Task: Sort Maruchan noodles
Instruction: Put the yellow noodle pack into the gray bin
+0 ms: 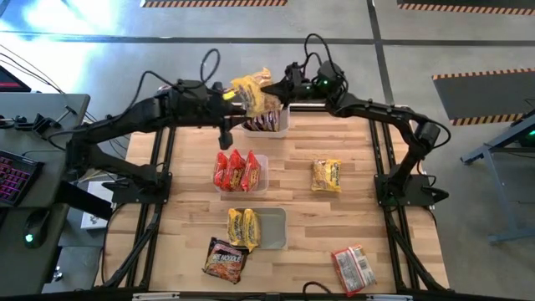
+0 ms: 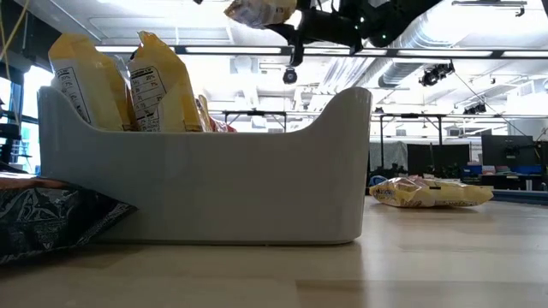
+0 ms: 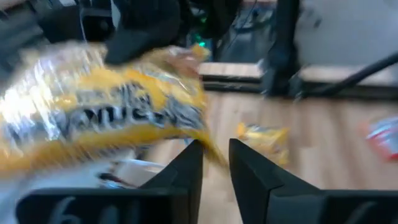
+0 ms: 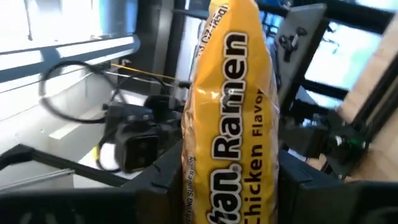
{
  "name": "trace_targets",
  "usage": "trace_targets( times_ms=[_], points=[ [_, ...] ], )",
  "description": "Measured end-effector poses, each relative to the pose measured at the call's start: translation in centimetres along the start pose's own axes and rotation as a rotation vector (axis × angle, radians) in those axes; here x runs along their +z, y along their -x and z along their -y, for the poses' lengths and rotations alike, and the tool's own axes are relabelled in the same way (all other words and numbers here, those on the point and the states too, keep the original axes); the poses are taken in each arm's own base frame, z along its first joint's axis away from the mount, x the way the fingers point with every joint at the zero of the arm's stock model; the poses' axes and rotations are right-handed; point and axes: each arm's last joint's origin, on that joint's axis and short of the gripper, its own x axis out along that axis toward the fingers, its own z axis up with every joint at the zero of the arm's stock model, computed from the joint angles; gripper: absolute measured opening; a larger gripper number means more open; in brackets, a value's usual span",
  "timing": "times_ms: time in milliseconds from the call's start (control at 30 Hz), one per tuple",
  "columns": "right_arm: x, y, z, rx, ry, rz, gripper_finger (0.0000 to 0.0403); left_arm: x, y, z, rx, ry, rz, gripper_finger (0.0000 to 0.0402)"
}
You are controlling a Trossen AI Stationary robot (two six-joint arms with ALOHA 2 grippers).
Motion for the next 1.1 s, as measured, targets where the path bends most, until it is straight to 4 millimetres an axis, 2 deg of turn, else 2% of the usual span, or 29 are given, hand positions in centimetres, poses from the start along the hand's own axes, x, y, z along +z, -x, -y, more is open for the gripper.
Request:
trace_targets(
  times_ms=[200, 300, 400, 567, 767, 967, 1100],
  points=[
    [2.2, 2.1, -1.2, 0.097, 0.265, 0.024, 0.013, 0.4, 1.9, -0.6, -0.112, 0.393, 0.047, 0.0099],
    [2.9, 3.0, -1.8, 0.138, 0.435, 0.027, 0.0129, 0.8, 2.0, -0.9, -0.12, 0.59, 0.079, 0.0113],
    [3.1, 3.3, -1.9, 0.15, 0.53, 0.031, 0.0129, 1.7, 1.9, -1.1, -0.121, 0.696, 0.179, 0.0131],
    [2.7, 3.0, -2.3, 0.186, 0.617, 0.012, 0.0129, 2.7, 0.7, -1.8, -0.08, 0.72, 0.3, 0.0177],
    [2.2, 3.0, -3.5, 0.284, 0.681, 0.017, 0.0129, 2.0, -2.0, -3.0, -0.015, 0.74, 0.276, 0.024],
    [2.2, 3.2, -3.7, 0.302, 0.699, 0.028, 0.0129, 3.4, -1.7, -3.6, -0.048, 0.663, 0.429, 0.0266],
    [2.2, 3.2, -3.7, 0.304, 0.707, 0.029, 0.0129, 3.2, -1.6, -4.1, -0.058, 0.673, 0.425, 0.0266]
  ],
)
